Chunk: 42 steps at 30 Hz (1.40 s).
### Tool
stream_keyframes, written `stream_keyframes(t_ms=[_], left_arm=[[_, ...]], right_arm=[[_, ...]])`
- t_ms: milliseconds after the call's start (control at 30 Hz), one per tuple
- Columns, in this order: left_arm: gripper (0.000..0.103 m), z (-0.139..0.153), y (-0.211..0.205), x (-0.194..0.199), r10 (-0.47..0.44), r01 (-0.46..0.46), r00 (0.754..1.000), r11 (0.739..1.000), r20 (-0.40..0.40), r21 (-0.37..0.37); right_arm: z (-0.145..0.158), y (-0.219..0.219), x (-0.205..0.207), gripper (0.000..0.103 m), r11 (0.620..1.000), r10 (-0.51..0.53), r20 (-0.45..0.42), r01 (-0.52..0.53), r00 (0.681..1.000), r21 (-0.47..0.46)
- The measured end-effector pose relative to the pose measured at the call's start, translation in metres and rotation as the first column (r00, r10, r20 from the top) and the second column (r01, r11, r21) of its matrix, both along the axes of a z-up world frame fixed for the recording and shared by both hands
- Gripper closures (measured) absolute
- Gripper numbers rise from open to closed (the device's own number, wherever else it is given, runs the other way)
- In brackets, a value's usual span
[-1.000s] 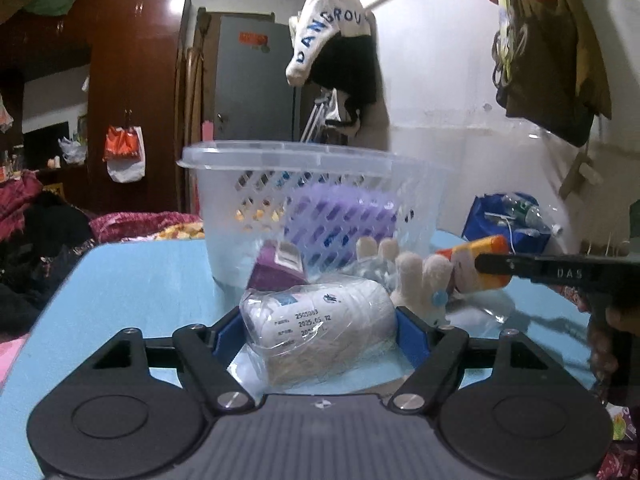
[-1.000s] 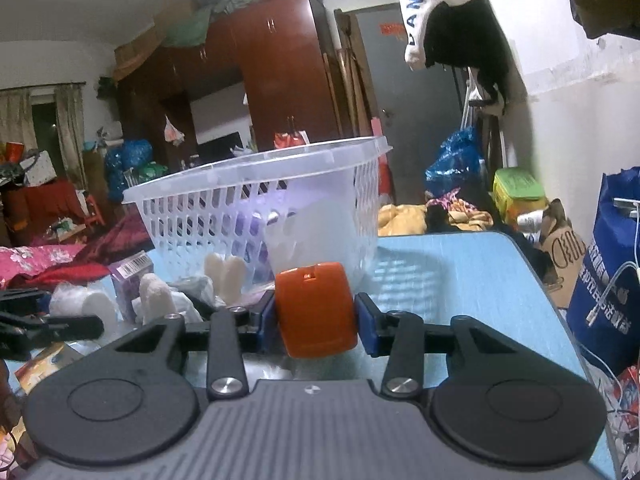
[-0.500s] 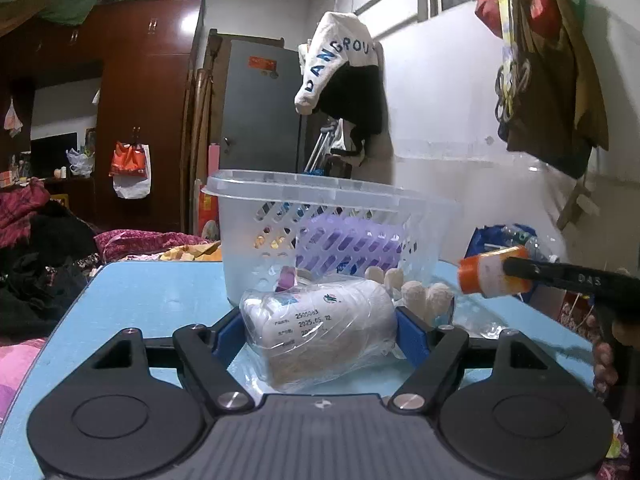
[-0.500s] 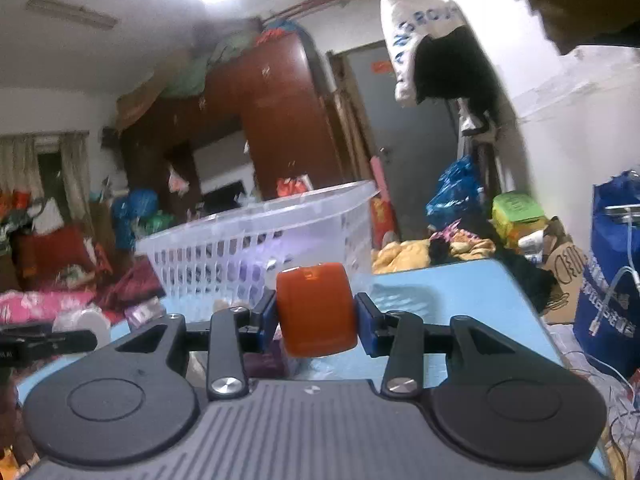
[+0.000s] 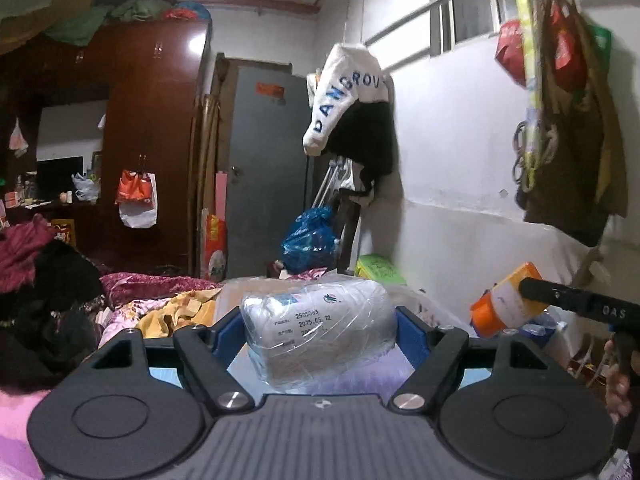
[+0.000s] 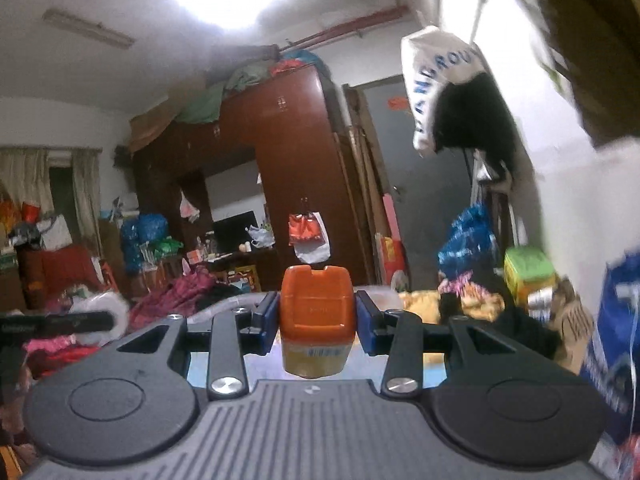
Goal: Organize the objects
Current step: 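Carry the gauze roll and orange bottle over the basket and release both, then grasp the small purple box with the left gripper while the right grasps the purple packet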
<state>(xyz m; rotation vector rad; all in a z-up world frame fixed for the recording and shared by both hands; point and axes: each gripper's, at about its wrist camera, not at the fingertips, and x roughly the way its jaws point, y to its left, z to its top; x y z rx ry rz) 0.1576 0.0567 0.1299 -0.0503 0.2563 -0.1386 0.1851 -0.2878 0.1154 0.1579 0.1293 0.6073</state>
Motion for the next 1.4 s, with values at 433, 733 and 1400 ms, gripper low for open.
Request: stream_keyframes(t_ms=[433, 733, 1400], left_arm=[[0.023, -0.036, -0.014, 0.138, 0.032, 0.014, 0.942, 0.991, -0.334, 0.135], [0.019, -0.045, -0.007, 0.134, 0.043, 0.008, 0.949, 0.987, -0.313, 0.16], [0.003, -0.116, 0.035, -0.009, -0.014, 0.031, 0.98, 0.996, -0.197, 0.086]], right_arm=[[-0.019, 0.104, 0.129, 0.06, 0.932, -0.145, -0.128, 0.091, 0.981, -0.352], [-0.026, 0.102, 0.131, 0.058, 0.923, -0.152, -0.199, 0.067, 0.968, -0.38], [-0.113, 0.022, 0.03, 0.022, 0.989, 0.06, -0.345, -0.104, 0.937, -0.11]])
